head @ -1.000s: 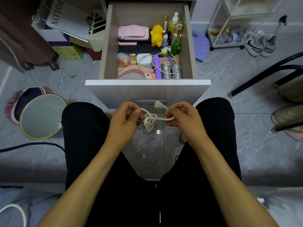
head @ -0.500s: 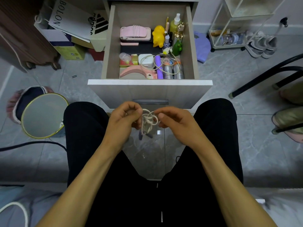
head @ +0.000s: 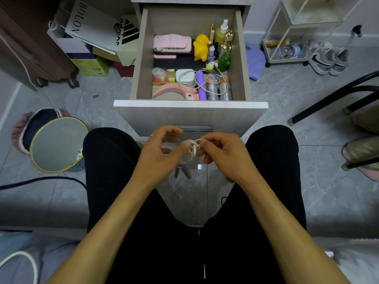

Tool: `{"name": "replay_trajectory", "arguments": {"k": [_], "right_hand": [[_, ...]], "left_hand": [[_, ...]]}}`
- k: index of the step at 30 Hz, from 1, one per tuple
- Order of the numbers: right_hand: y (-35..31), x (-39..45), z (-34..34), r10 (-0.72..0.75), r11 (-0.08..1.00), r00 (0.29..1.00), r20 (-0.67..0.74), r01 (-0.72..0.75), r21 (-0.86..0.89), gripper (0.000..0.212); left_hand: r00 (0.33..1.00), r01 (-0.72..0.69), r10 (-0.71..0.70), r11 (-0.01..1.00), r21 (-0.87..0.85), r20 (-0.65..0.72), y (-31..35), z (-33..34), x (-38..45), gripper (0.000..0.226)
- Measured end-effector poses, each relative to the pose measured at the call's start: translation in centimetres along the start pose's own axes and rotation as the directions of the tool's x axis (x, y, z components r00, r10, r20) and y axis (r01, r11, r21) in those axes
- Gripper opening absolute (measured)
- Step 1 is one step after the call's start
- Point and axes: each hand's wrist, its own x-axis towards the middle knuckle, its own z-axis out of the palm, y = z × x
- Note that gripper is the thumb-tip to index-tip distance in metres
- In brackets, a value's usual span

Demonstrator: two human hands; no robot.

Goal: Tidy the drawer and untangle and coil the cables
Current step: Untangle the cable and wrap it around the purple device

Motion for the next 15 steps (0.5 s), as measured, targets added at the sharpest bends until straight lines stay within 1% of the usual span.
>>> {"name": "replay_trajectory", "arguments": {"k": [2,4,7,10,12,13,14,15], "right_hand": [[0.1,-0.1,0.4,0.011,0.999,1.0,-0.005,-0.011,-0.033,0.018],[0.2,-0.3,0.9,0.025,0.999,0.999,-0.022,-0.026,-0.029,0.019],[0.0,-0.4,1.1,0.054,0.997,0.998,-0.032,-0.052,0.06,0.019],[0.0,-0.7,1.3,0.07,0.996,0.997,-0.025,-0.069,0.049,0.018],[-0.1,-0.8,1.5,0.064,0.998,0.997,-0.042,-0.063,0.025,0.017],[-0.1,-0.9,1.4,0.059,0.998,0.997,-0.058,-0.058,0.01,0.017],[-0.1,-0.8,1.2,0.045,0.999,0.996,-0.077,-0.047,-0.02,0.016],[-0.1,-0.8,1.0,0.025,0.998,0.995,-0.092,-0.031,-0.062,0.015]], "left_hand": [[0.992,-0.13,0.128,0.973,0.192,0.02,0.1,0.2,-0.4,0.024],[0.978,-0.207,0.195,0.917,0.342,0.068,0.1,0.3,-0.4,0.025],[0.966,-0.259,0.242,0.871,0.417,0.095,-0.3,0.3,-0.2,0.012],[0.96,-0.28,0.254,0.813,0.511,0.122,-0.5,0.3,0.0,0.012],[0.96,-0.276,0.256,0.8,0.532,0.113,-0.5,0.3,0.0,0.011],[0.961,-0.27,0.26,0.811,0.519,0.092,-0.4,0.3,0.0,0.01],[0.965,-0.252,0.258,0.843,0.475,0.054,-0.4,0.2,0.0,0.009],[0.97,-0.224,0.243,0.892,0.392,0.001,-0.3,0.1,-0.1,0.009]]}}
